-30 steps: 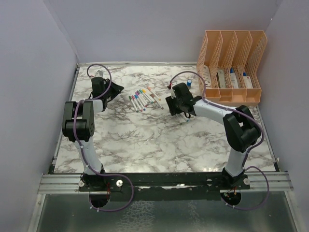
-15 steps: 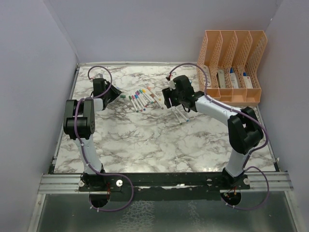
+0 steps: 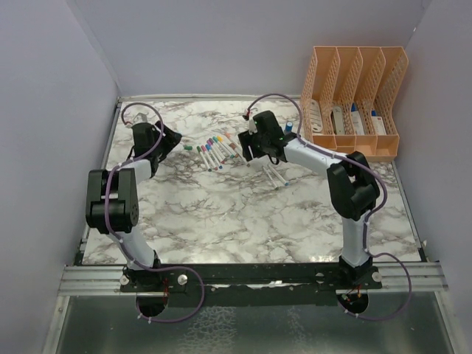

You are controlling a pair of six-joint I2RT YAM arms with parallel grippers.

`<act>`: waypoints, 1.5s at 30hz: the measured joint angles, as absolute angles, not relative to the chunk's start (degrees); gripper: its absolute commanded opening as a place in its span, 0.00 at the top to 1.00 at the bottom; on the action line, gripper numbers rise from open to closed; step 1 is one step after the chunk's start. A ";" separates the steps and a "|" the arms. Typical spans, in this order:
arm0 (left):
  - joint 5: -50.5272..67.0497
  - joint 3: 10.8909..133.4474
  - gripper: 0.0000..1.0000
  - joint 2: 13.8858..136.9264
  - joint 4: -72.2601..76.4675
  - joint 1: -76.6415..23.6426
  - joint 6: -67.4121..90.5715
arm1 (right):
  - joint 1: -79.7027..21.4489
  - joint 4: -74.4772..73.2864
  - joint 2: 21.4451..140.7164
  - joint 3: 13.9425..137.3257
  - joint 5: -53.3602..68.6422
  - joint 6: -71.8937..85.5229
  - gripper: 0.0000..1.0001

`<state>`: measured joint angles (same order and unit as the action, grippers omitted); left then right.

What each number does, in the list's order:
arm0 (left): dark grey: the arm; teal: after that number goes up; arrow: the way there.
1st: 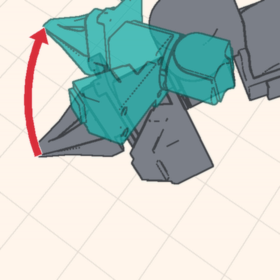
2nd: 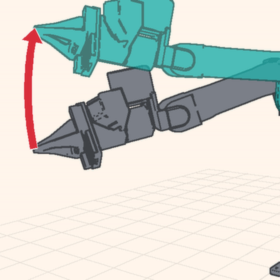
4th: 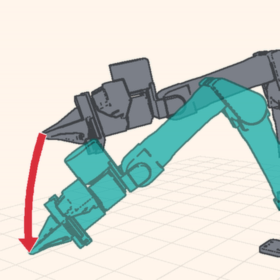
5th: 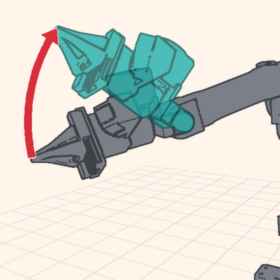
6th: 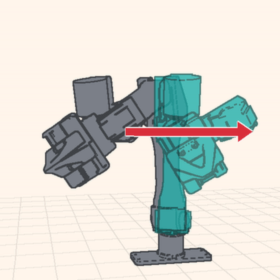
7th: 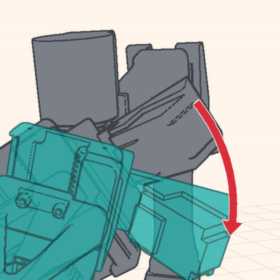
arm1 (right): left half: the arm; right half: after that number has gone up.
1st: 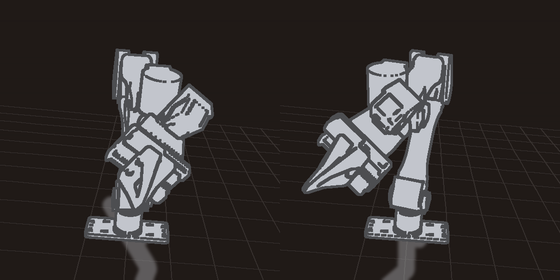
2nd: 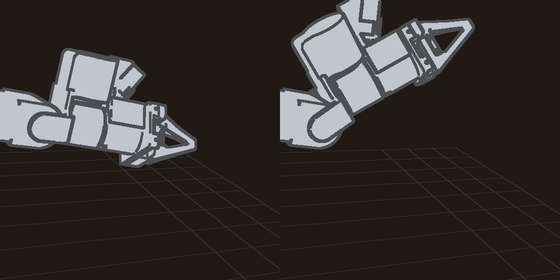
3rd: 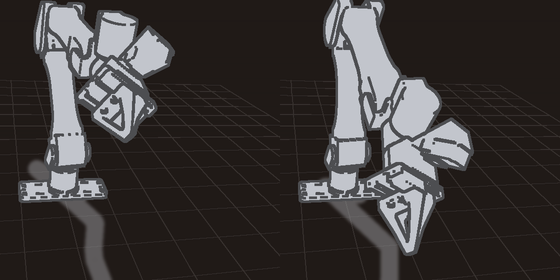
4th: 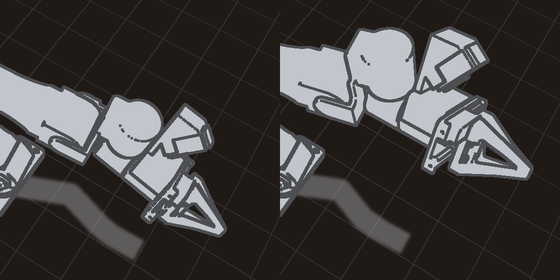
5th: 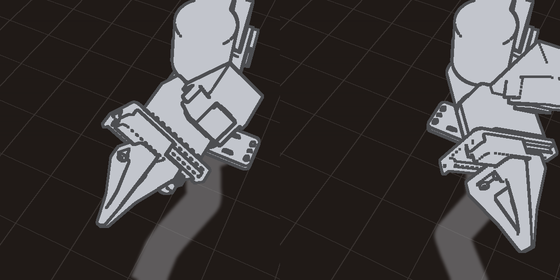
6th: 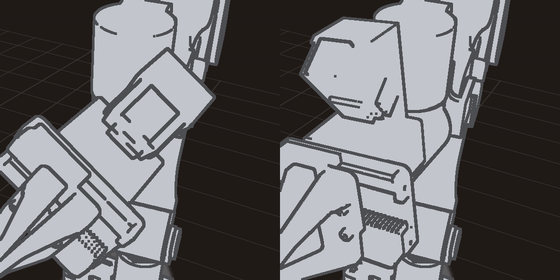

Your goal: Open the pen caps

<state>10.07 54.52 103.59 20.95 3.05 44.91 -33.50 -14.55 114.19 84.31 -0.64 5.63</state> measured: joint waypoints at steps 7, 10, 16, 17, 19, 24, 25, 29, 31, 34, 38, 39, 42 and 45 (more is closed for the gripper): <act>13.34 47.92 0.01 92.71 28.23 3.05 49.30 | -34.11 -16.34 119.04 87.79 -0.47 4.73 0.38; 15.22 44.25 0.01 90.17 30.41 3.05 51.46 | -34.46 -16.67 120.11 88.16 -0.45 4.49 0.39; 16.69 38.70 0.01 86.06 31.64 3.05 54.87 | -35.35 -16.95 122.74 90.02 -0.45 4.21 0.42; 16.84 38.24 0.01 85.27 31.68 3.05 55.18 | -35.51 -16.97 123.11 90.21 -0.43 4.23 0.43; 17.12 37.56 0.01 83.70 32.08 3.05 55.86 | -35.70 -17.12 123.94 90.65 -0.45 4.21 0.45; 17.41 37.23 0.01 81.89 33.26 3.05 56.66 | -35.99 -17.26 125.49 91.55 -0.47 4.21 0.54; 17.45 37.19 0.01 81.84 33.41 3.05 56.73 | -36.03 -17.28 125.69 91.79 -0.47 4.21 0.57; 17.56 36.88 0.01 81.84 33.52 3.05 57.10 | -36.05 -17.26 125.99 92.07 -0.54 4.23 0.69; 17.58 36.82 0.01 81.82 33.54 3.05 57.14 | -35.99 -17.28 126.13 92.23 -0.56 4.27 0.74; 17.58 36.82 0.01 81.82 33.65 3.05 57.19 | -35.94 -17.30 126.13 92.25 -0.62 4.64 0.77; 17.58 36.82 0.01 81.80 33.82 3.05 57.23 | -36.01 -17.19 126.13 92.12 -0.71 5.04 0.89; 17.58 36.82 0.01 81.78 33.82 3.05 57.25 | -36.01 -17.10 126.13 92.05 -0.73 5.23 0.92; 17.61 36.82 0.01 81.76 33.85 3.05 57.25 | -36.01 -16.82 126.10 91.85 -0.86 5.48 0.99; 17.61 36.82 0.02 81.76 33.85 3.03 57.25 | -36.01 -16.43 125.95 91.55 -1.06 5.69 0.99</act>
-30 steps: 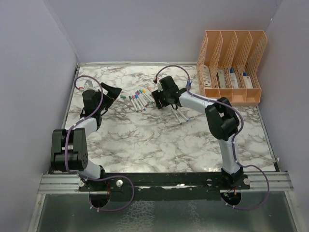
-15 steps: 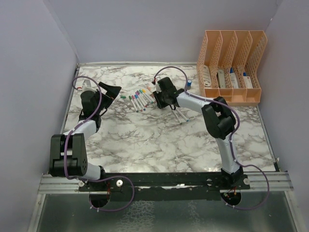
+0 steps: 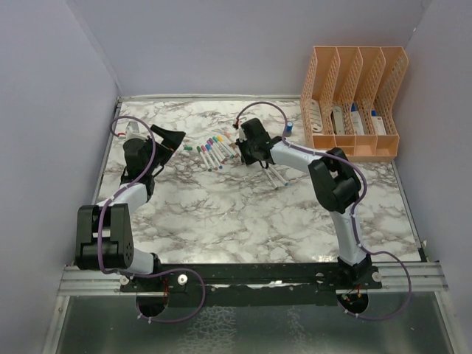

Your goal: Open the pen caps

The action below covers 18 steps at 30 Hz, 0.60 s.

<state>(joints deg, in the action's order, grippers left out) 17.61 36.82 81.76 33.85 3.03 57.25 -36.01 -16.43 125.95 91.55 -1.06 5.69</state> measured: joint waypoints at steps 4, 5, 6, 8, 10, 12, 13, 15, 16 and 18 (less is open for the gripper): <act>17.58 36.82 0.02 81.76 33.85 2.44 57.19 | -36.01 -14.68 124.92 89.62 -1.26 5.74 0.99; 17.58 36.82 0.02 81.76 33.85 2.17 57.17 | -36.01 -14.39 124.62 89.17 -1.30 5.74 0.99; 17.58 36.82 0.03 81.78 33.85 1.83 57.17 | -36.01 -14.02 124.18 88.47 -1.41 5.74 0.99; 17.61 36.84 0.03 82.02 33.91 0.84 57.12 | -36.01 -13.85 123.26 87.29 -1.41 5.72 0.99; 17.58 37.26 0.03 83.11 34.09 -0.54 57.10 | -36.01 -13.85 122.08 85.89 -1.41 5.69 0.99; 17.58 38.22 0.03 84.90 34.09 -2.00 57.08 | -36.01 -13.87 120.38 84.42 -1.37 5.69 0.99; 17.58 38.76 0.03 85.78 34.09 -2.70 57.08 | -36.03 -13.87 119.55 83.94 -1.34 5.67 0.99; 17.58 40.01 0.03 87.68 34.06 -4.45 57.06 | -36.05 -13.87 117.75 83.46 -1.28 5.67 0.99; 17.58 40.51 0.03 88.36 34.06 -5.17 57.08 | -36.05 -13.78 116.88 83.31 -1.23 5.67 0.99; 17.56 41.54 0.04 89.56 34.09 -6.68 57.06 | -36.05 -13.63 114.61 82.72 -1.15 5.65 0.99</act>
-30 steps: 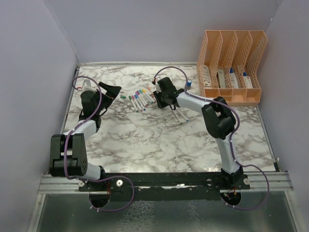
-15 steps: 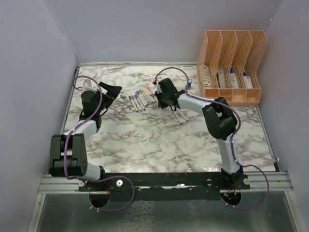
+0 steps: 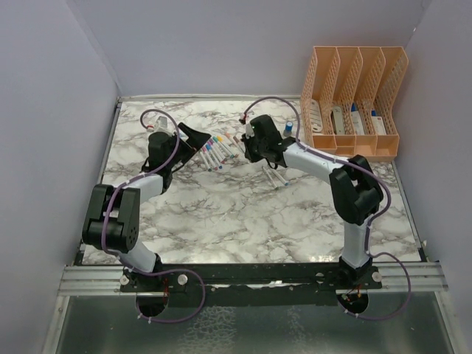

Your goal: Open the pen caps

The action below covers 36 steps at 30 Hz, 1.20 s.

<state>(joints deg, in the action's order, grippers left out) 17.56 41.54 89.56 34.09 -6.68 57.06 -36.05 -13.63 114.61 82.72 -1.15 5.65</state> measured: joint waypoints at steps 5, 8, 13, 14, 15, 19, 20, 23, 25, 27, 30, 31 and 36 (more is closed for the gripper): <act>17.54 44.40 0.04 92.79 34.65 -10.24 57.17 | -36.07 -13.32 109.49 80.36 -0.25 5.69 0.99; 17.54 45.84 0.06 94.89 35.57 -12.19 57.19 | -36.12 -13.10 107.63 79.00 0.84 5.74 0.99; 17.54 47.46 0.08 98.35 37.34 -14.83 57.21 | -36.88 -12.49 106.30 77.30 2.85 5.87 0.99; 17.54 47.66 0.09 99.07 37.89 -15.20 57.21 | -37.10 -12.34 106.15 76.99 3.14 5.89 0.99; 17.54 47.79 0.10 99.66 38.13 -15.57 57.23 | -37.41 -12.23 106.00 76.64 3.57 5.93 0.99; 17.54 48.18 0.15 101.41 39.44 -16.60 57.28 | -38.35 -11.92 105.47 75.72 4.69 6.13 0.99; 17.52 48.23 0.17 101.69 39.75 -16.64 57.30 | -38.61 -11.90 105.38 75.68 4.93 6.20 0.99; 17.52 48.34 0.22 102.76 41.36 -17.12 57.34 | -39.18 -11.46 105.21 75.64 5.63 6.28 0.99; 17.52 48.34 0.26 103.33 42.24 -17.30 57.32 | -39.51 -11.03 105.03 75.55 5.91 6.35 0.99; 17.52 48.34 0.29 103.77 43.18 -17.52 57.39 | -39.79 -10.59 104.66 75.35 6.28 6.42 0.99; 17.52 48.34 0.34 104.09 44.62 -17.76 57.34 | -40.05 -10.11 104.20 75.16 6.87 6.59 0.99; 17.52 48.34 0.36 104.16 45.04 -17.82 57.36 | -40.10 -10.02 104.14 75.13 7.01 6.66 0.99; 17.80 48.34 0.48 104.29 46.74 -17.93 60.12 | -40.29 -9.41 104.12 75.13 7.40 6.81 0.99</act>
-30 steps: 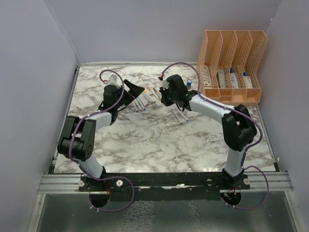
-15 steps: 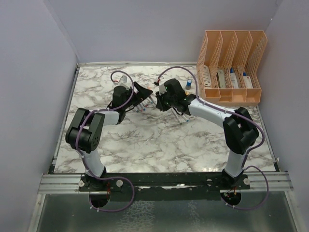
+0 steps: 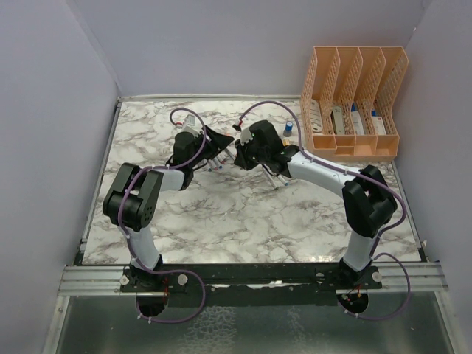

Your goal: Open the pen caps

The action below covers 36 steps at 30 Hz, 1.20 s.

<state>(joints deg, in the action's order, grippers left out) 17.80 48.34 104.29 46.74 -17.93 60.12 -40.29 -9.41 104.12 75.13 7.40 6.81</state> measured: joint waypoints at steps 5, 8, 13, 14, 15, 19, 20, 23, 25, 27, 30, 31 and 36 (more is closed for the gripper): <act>18.52 48.34 0.62 104.40 48.18 -18.02 63.46 | -40.42 -9.34 104.12 75.16 7.44 6.81 0.99; 18.74 48.34 0.72 104.62 48.88 -18.02 64.51 | -40.45 -9.32 104.12 75.16 7.44 6.83 0.99; 18.85 48.31 0.98 105.12 49.74 -18.02 65.56 | -40.45 -9.26 104.12 75.16 7.42 6.85 0.99; 18.94 48.31 1.00 105.14 49.93 -18.02 65.82 | -40.45 -9.26 104.12 75.13 7.40 6.85 0.99; 19.03 48.31 1.00 105.14 50.13 -18.02 65.93 | -40.45 -9.26 104.12 75.13 7.38 6.87 0.99; 19.11 48.31 1.00 105.16 50.68 -18.00 66.15 | -40.45 -8.97 104.12 75.13 7.35 7.11 0.69; 19.11 48.31 1.00 105.23 50.81 -18.00 66.17 | -40.45 -8.99 104.12 75.13 7.35 7.31 0.63; 19.57 48.31 1.00 105.34 50.98 -18.02 66.30 | -40.45 -8.86 104.09 75.16 7.31 7.46 0.53; 19.94 48.31 1.00 105.34 50.96 -18.06 66.32 | -40.45 -8.86 104.09 75.16 7.25 7.38 0.52; 20.08 48.31 1.00 105.34 50.98 -18.15 66.32 | -40.45 -8.86 104.09 75.16 7.20 7.31 0.52; 20.16 48.31 1.00 105.34 50.98 -18.57 66.32 | -40.45 -8.93 104.09 75.33 7.11 7.33 0.52; 20.16 48.31 1.00 105.34 50.98 -18.83 66.32 | -40.45 -8.93 104.12 75.48 7.09 7.33 0.52; 20.23 48.31 1.00 105.34 51.00 -20.14 66.32 | -40.45 -8.91 104.29 76.84 6.92 7.31 0.55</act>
<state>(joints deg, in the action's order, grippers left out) 20.23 48.31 105.34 51.00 -20.14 66.32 -40.45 -8.91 104.29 76.84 6.92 7.31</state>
